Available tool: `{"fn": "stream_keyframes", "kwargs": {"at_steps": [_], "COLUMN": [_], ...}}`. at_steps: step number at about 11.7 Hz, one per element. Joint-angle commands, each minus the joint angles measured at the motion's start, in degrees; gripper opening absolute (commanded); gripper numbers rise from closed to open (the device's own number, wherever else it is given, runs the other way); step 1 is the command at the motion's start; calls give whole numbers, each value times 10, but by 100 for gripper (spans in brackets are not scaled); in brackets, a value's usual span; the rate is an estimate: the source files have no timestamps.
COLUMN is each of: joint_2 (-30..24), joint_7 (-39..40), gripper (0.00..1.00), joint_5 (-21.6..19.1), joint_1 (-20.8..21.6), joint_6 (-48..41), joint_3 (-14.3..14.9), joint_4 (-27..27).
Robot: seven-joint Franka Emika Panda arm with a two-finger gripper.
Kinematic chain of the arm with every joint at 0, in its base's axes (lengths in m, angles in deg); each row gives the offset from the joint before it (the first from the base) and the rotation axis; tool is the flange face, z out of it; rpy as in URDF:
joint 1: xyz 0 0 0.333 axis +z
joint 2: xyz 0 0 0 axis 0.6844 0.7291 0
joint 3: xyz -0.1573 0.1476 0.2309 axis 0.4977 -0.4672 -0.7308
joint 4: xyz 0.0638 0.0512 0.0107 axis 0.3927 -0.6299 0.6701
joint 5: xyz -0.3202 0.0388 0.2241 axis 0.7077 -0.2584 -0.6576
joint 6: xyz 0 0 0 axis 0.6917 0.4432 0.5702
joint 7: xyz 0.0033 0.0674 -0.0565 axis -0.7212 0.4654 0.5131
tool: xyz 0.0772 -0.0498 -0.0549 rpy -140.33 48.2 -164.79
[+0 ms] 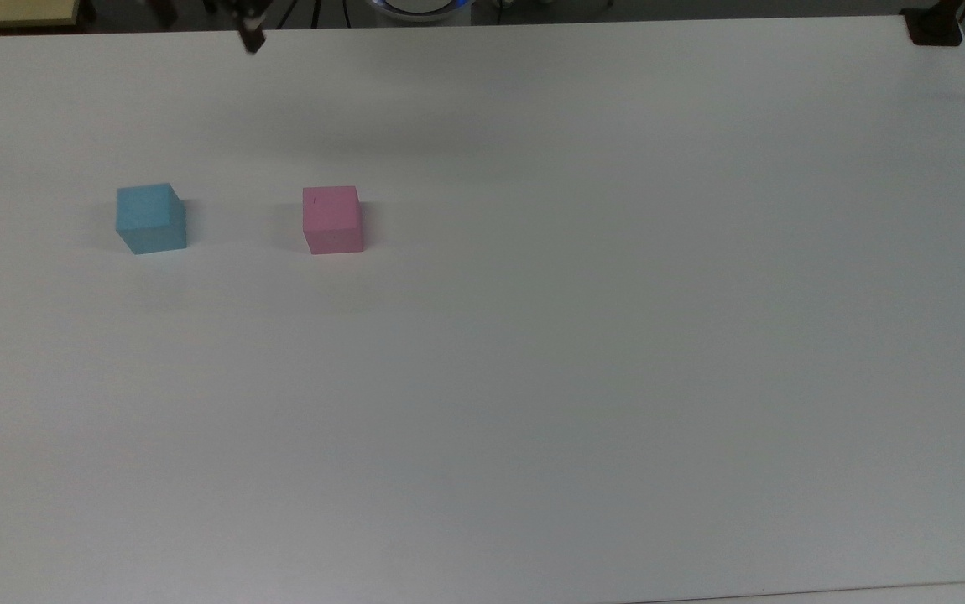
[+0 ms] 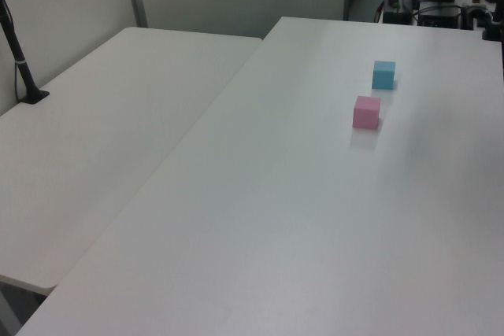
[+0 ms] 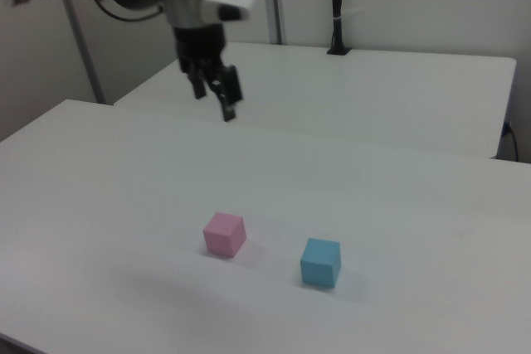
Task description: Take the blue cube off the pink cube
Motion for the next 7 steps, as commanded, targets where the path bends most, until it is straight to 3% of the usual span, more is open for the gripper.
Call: {"fn": "stream_keyframes", "kwargs": {"at_steps": [1, 4, 7], "joint_2": [-37, -29, -30], "joint_7": [-45, 69, 76], "gripper": [100, 100, 100], "joint_5": [57, 93, 87], "joint_1": [67, 77, 77], "joint_6": [-34, -11, -9], "joint_3": [9, -1, -1], "joint_4": [-14, -17, -18]}}
